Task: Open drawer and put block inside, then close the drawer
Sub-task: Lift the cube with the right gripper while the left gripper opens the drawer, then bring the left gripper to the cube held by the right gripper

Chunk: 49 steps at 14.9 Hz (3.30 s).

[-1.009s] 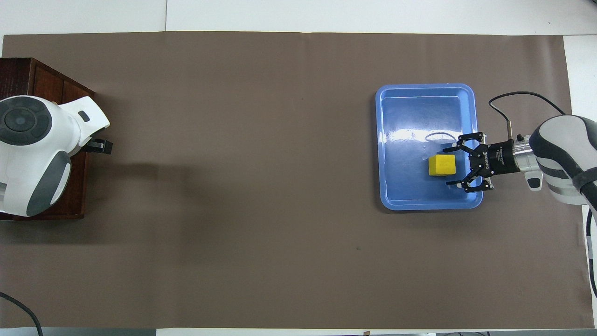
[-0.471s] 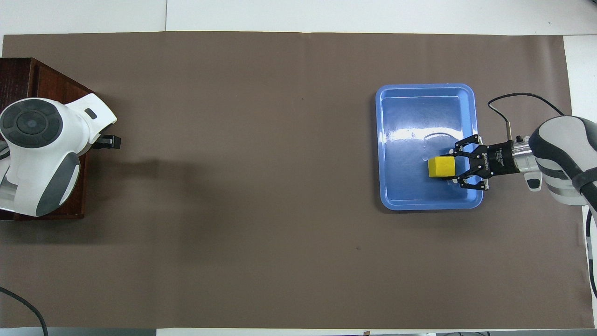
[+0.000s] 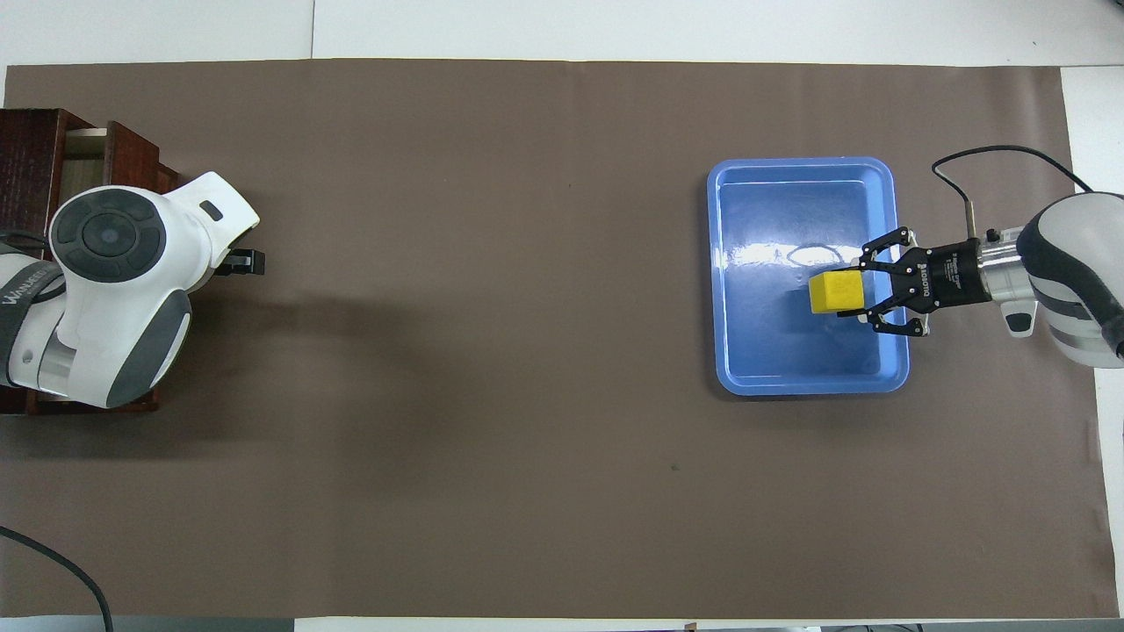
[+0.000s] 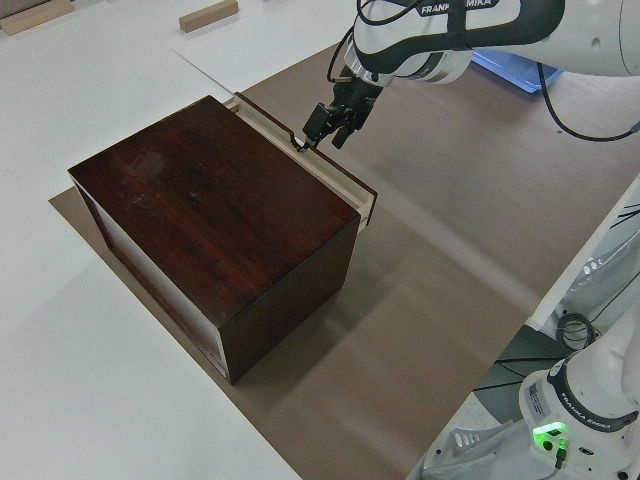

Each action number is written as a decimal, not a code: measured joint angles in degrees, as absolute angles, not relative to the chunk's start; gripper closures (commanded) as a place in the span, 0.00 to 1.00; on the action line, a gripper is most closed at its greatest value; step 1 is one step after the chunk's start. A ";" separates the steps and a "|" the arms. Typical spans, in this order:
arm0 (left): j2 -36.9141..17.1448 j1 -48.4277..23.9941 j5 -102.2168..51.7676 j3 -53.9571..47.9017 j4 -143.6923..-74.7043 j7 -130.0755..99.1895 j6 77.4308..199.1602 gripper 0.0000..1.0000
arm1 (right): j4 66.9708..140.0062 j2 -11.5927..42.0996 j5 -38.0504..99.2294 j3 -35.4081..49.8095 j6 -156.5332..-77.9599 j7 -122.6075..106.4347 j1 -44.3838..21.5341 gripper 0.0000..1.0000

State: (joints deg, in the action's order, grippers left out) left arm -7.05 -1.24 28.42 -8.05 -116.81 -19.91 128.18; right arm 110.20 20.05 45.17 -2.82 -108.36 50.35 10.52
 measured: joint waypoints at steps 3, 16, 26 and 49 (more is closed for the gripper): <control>-7.10 -4.24 26.69 -8.13 -115.63 -21.19 126.52 0.00 | 106.71 17.06 45.16 -2.80 -106.96 56.00 7.24 0.97; -8.76 -7.40 24.13 -7.97 -108.97 -23.28 118.94 0.00 | 102.49 13.86 45.24 -2.05 -112.62 76.54 -13.47 1.00; -12.04 -4.33 25.28 -7.72 -109.99 -22.38 123.62 0.00 | 102.49 14.02 47.66 -2.03 -118.99 82.92 -21.52 1.00; -12.41 -8.85 20.25 -8.06 -100.86 -25.43 112.96 0.00 | 102.49 14.03 47.69 -2.08 -119.29 84.95 -21.48 1.00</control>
